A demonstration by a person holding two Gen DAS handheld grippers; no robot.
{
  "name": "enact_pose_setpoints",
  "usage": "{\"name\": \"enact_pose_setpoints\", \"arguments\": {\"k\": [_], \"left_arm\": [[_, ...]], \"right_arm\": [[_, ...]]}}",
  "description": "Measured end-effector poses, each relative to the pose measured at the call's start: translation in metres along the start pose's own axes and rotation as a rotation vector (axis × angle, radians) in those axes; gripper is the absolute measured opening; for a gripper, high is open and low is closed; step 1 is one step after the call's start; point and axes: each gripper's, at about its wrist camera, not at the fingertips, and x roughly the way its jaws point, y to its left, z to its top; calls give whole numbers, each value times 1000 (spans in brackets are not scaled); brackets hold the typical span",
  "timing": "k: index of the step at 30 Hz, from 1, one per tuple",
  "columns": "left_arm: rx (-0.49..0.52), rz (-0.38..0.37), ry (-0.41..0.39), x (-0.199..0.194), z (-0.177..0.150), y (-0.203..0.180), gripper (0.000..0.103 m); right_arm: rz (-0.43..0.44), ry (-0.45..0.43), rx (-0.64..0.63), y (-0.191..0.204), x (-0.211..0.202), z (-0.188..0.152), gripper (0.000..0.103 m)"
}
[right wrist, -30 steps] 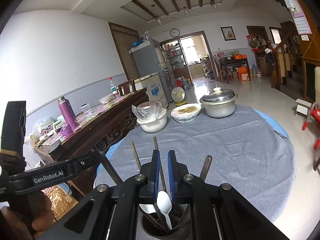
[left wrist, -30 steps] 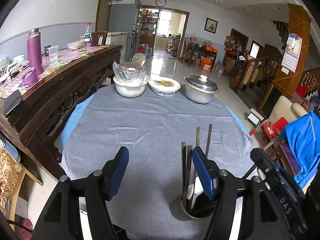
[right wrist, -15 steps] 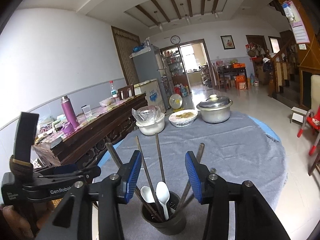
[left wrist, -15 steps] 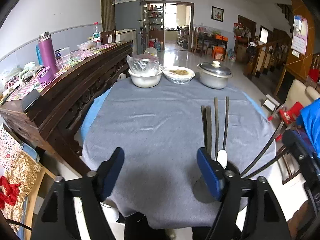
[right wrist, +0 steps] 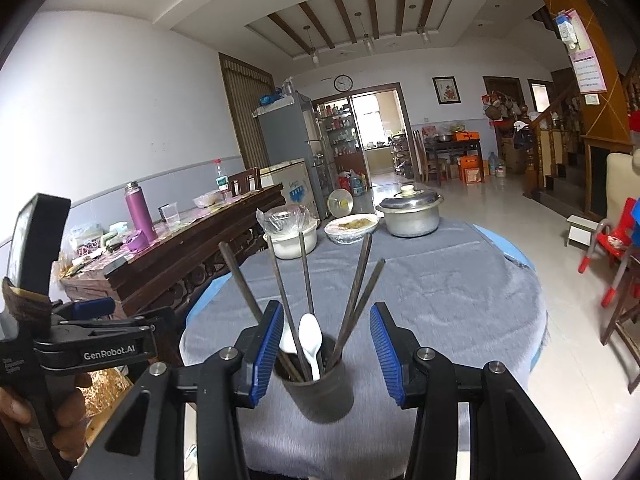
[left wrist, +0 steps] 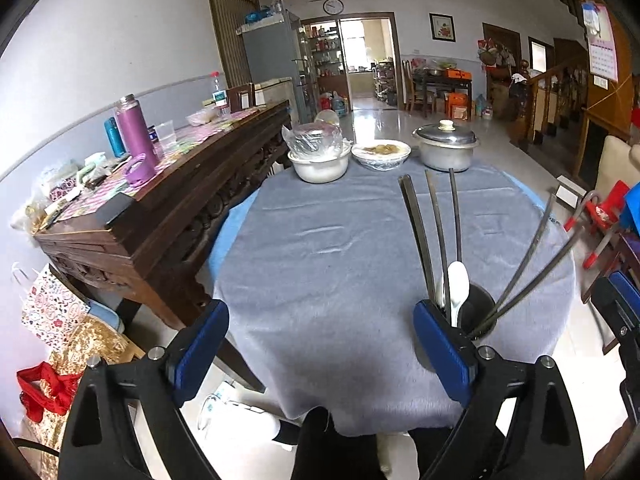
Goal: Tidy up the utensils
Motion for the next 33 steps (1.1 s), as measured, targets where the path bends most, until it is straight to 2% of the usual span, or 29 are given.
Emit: {"name": "enact_pose_setpoints", "arguments": {"k": [4, 13, 23, 33], "left_arm": [[10, 30, -24, -15, -6, 1, 93], [5, 25, -49, -38, -17, 2, 93], [-10, 27, -56, -40, -21, 6, 93], [-19, 34, -41, -27, -19, 8, 93]], "right_arm": [[-1, 0, 5, 3, -13, -4, 48], [-25, -20, -6, 9, -38, -9, 48], [-33, 38, 62, -2, -30, -11, 48], [-27, 76, 68, -1, -17, -12, 48]]}}
